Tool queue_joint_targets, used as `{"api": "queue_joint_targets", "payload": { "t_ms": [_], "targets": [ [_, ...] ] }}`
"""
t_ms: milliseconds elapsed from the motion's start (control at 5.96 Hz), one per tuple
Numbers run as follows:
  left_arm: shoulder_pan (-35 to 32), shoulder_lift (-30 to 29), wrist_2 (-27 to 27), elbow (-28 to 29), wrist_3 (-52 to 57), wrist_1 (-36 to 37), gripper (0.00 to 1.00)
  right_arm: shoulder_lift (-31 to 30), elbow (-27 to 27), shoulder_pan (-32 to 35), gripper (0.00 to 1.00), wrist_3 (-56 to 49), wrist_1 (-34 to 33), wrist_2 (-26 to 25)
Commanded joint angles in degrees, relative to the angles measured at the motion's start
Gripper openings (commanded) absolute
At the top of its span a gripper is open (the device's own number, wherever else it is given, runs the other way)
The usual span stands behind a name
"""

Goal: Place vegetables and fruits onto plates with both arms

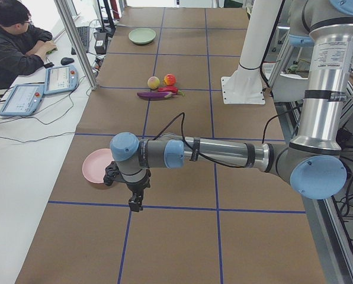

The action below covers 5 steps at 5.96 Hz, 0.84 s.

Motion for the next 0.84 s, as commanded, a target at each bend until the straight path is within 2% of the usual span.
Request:
{"api": "queue_joint_targets", "payload": {
  "t_ms": [0,503,671],
  "targets": [
    [0.0,-0.1,0.0,-0.6,0.0,-0.1,1.0,0.0,0.0,0.0,1.0,-0.3,0.1,0.0],
    [0.2,-5.3,0.1,-0.8,-0.1,2.3,1.0,0.5,0.0,-0.1,1.0,-0.2,0.1,0.5],
    [0.9,-6.9,-0.2,-5.7,-0.3,5.3,1.0,1.0,0.0,-0.1,1.0,-0.2,0.1,0.7]
  ]
}}
